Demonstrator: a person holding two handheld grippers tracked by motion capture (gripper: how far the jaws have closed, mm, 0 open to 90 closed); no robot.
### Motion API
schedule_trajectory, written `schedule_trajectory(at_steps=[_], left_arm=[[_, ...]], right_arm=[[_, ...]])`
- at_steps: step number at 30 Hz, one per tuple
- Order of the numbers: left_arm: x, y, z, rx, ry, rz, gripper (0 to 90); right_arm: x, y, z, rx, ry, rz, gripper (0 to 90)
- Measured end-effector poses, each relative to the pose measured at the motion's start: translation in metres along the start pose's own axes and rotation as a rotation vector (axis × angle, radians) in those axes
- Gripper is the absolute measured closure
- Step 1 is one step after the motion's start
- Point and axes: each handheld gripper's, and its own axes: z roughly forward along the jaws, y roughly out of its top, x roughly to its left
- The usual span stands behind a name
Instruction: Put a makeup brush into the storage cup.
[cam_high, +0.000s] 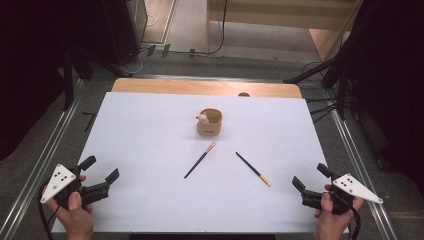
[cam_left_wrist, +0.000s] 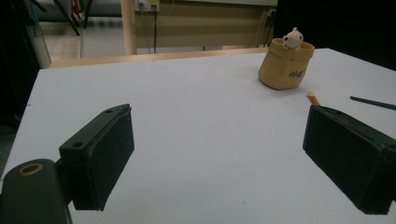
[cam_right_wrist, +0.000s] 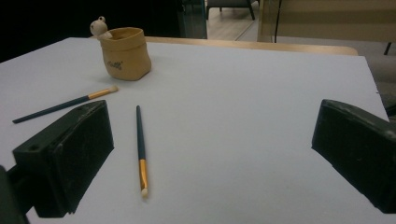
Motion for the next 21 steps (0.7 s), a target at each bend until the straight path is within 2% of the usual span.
schedule_trajectory(at_steps=[2, 5, 10, 15, 21], left_arm=[[0.0, 0.001, 0.001, -0.004, -0.004, -0.007, 9.5], [-0.001, 0.002, 0.004, -0.003, -0.016, -0.011, 9.5], [-0.011, 0.0, 0.01, 0.032, -0.032, 0.036, 9.5], [-0.013, 0.001, 0.013, 0.026, -0.054, 0.014, 9.5], [-0.018, 0.001, 0.015, 0.038, -0.074, 0.031, 9.5]], right_arm=[[0.003, 0.002, 0.0, 0.008, -0.009, -0.009, 0.0], [0.007, 0.006, 0.0, 0.033, -0.018, -0.061, 0.0], [0.014, 0.015, 0.0, 0.03, -0.014, -0.067, 0.0], [0.02, 0.022, 0.003, 0.043, -0.008, -0.081, 0.0], [0.029, 0.022, 0.016, 0.102, 0.015, -0.084, 0.0]])
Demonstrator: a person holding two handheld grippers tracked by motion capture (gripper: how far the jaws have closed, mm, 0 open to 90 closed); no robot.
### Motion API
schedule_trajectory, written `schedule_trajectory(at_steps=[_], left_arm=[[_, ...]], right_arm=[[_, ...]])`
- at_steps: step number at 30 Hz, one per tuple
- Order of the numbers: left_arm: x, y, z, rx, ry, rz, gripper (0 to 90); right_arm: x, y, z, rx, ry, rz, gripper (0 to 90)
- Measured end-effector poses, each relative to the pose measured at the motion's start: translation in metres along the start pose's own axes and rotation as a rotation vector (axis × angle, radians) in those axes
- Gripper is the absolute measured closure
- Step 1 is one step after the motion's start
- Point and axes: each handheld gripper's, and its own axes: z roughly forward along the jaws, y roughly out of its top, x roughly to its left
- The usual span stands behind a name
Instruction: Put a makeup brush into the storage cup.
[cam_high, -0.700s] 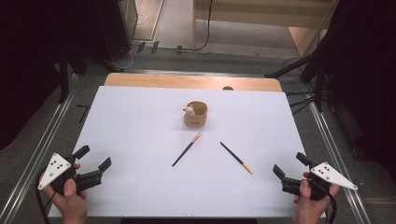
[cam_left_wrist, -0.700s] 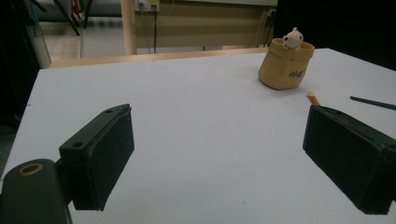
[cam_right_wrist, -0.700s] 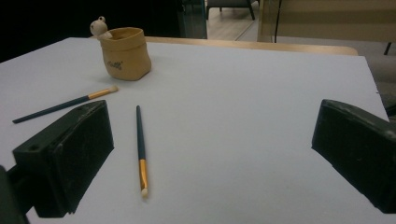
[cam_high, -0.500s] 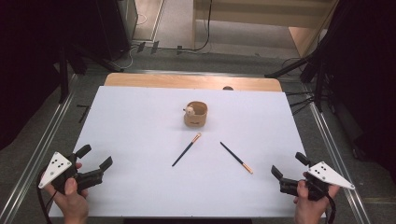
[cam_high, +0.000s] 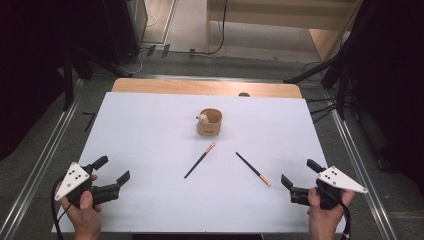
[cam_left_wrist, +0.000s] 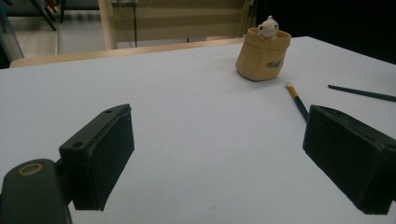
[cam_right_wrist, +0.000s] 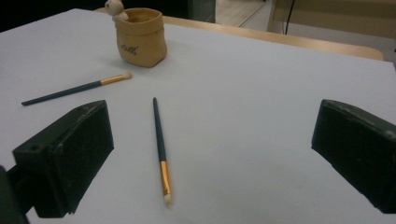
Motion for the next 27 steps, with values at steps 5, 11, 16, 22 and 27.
schedule_trajectory(at_steps=[5, 11, 16, 22, 27], left_arm=[[-0.001, -0.001, 0.002, 0.002, -0.011, -0.007, 9.5], [-0.003, 0.0, 0.006, 0.01, -0.016, 0.002, 9.5], [-0.006, 0.001, 0.009, 0.015, -0.029, 0.004, 9.5], [-0.005, 0.0, 0.013, 0.016, -0.037, -0.003, 9.6], [-0.008, 0.002, 0.011, 0.018, -0.039, 0.012, 9.5]], right_arm=[[0.006, 0.008, 0.004, 0.031, 0.013, -0.02, 0.0], [0.009, 0.014, 0.015, 0.073, 0.033, -0.025, 0.0], [0.015, 0.025, 0.027, 0.12, 0.063, -0.048, 0.0], [0.02, 0.035, 0.041, 0.18, 0.074, -0.067, 0.0], [0.021, 0.041, 0.051, 0.246, 0.089, -0.054, 0.0]])
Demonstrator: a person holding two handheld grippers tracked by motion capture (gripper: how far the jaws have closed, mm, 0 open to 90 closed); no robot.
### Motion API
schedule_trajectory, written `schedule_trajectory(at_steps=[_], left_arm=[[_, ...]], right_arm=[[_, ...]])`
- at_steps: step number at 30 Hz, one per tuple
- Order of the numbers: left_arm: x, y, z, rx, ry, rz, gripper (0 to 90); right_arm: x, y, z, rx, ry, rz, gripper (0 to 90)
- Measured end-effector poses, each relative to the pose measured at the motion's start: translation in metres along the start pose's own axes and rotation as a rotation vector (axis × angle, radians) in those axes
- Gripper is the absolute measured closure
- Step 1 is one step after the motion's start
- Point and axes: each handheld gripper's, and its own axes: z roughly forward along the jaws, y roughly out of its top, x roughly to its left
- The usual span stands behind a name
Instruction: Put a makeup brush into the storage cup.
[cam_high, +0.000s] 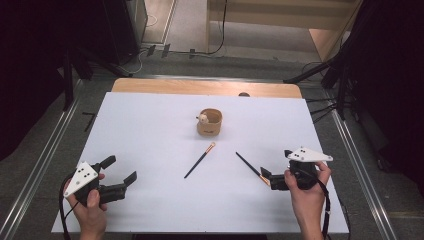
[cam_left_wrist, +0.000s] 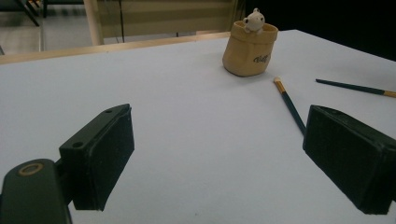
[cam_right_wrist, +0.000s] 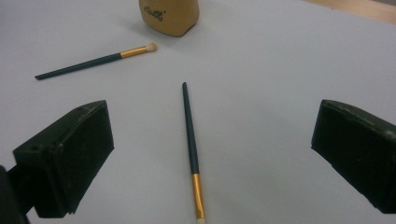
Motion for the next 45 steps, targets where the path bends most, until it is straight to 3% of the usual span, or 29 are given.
schedule_trajectory(at_steps=[1, 7, 9, 13, 15, 16, 17, 22, 26, 31, 33, 37, 45], left_arm=[[-0.001, 0.002, 0.0, -0.009, -0.003, -0.002, 9.5], [-0.004, 0.006, 0.001, -0.017, -0.013, 0.01, 9.5], [-0.004, 0.006, 0.002, -0.019, -0.018, 0.01, 9.5], [-0.003, 0.006, 0.001, -0.019, -0.016, 0.009, 9.5], [-0.004, 0.005, 0.001, -0.019, -0.014, 0.003, 9.5], [-0.004, 0.005, 0.001, -0.019, -0.014, 0.003, 9.5], [-0.003, 0.004, 0.0, -0.015, -0.013, 0.007, 9.5], [-0.004, 0.003, -0.002, -0.009, -0.008, 0.008, 9.5], [-0.004, 0.002, -0.003, -0.007, -0.004, 0.009, 9.5], [-0.003, 0.002, -0.005, -0.007, 0.001, 0.008, 9.5], [-0.003, 0.002, -0.005, -0.007, 0.0, 0.008, 9.5], [-0.003, 0.002, -0.004, -0.006, -0.001, 0.009, 9.6], [-0.004, 0.001, -0.003, -0.002, -0.003, 0.011, 9.6]], right_arm=[[0.002, 0.005, 0.004, 0.034, -0.002, -0.01, 0.0], [0.005, 0.013, 0.016, 0.11, 0.002, -0.034, 1.0], [0.005, 0.017, 0.02, 0.136, 0.021, -0.039, 5.8], [0.004, 0.02, 0.025, 0.161, 0.014, -0.044, 11.5], [0.002, 0.023, 0.033, 0.212, 0.022, -0.023, 17.1], [0.002, 0.023, 0.033, 0.212, 0.022, -0.023, 17.1], [0.002, 0.025, 0.039, 0.261, 0.028, -0.023, 22.7], [0.002, 0.029, 0.049, 0.304, 0.028, -0.028, 42.6], [0.004, 0.029, 0.055, 0.348, 0.046, -0.033, 49.9], [0.005, 0.03, 0.065, 0.465, 0.058, -0.053, 63.4], [0.004, 0.03, 0.068, 0.476, 0.072, -0.044, 66.6], [0.003, 0.029, 0.072, 0.501, 0.097, -0.022, 70.4], [0.004, 0.026, 0.079, 0.557, 0.043, -0.027, 71.1]])
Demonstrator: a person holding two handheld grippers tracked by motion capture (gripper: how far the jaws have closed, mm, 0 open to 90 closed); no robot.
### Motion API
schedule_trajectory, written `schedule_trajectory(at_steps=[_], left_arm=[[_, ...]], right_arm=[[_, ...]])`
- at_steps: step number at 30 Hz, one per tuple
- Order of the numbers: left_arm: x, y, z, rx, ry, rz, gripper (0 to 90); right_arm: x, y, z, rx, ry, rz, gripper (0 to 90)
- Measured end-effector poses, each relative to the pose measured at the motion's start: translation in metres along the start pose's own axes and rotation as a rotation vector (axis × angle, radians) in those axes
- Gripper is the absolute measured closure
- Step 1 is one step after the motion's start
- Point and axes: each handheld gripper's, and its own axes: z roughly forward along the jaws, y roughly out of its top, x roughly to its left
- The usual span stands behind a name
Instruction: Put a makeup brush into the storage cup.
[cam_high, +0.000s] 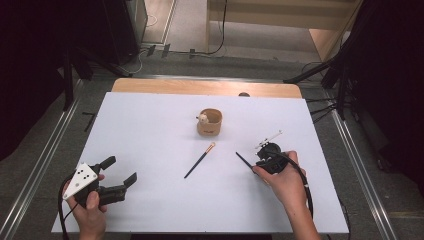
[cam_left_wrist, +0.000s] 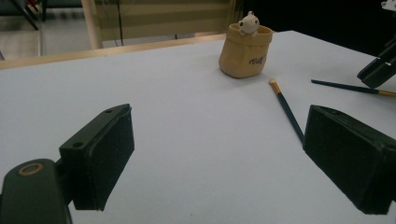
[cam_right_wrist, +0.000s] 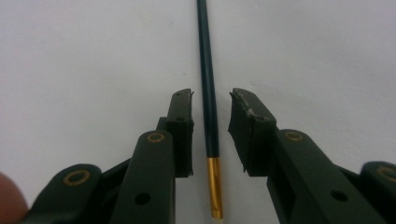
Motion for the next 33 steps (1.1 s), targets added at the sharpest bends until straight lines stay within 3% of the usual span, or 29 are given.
schedule_trajectory(at_steps=[6, 8, 14, 24, 29, 33], left_arm=[[-0.001, 0.0, 0.001, 0.004, 0.0, 0.002, 9.6], [-0.001, 0.0, 0.001, 0.006, -0.003, 0.005, 9.6], [-0.002, -0.001, 0.003, 0.014, -0.004, 0.008, 9.6], [-0.008, 0.001, 0.016, 0.023, -0.034, 0.006, 9.6], [-0.017, 0.009, 0.03, 0.025, -0.07, 0.018, 9.7], [-0.022, 0.017, 0.04, 0.02, -0.1, 0.026, 9.6]], right_arm=[[0.001, 0.0, 0.005, 0.033, 0.011, 0.008, 75.1], [0.002, 0.0, 0.008, 0.064, 0.01, 0.001, 81.4], [0.002, -0.004, 0.01, 0.044, 0.0, -0.015, 84.5], [0.0, -0.02, 0.003, -0.122, -0.004, -0.029, 84.8], [-0.002, -0.024, -0.013, -0.214, -0.013, -0.041, 84.8], [-0.001, -0.027, -0.021, -0.254, -0.007, -0.047, 84.7]])
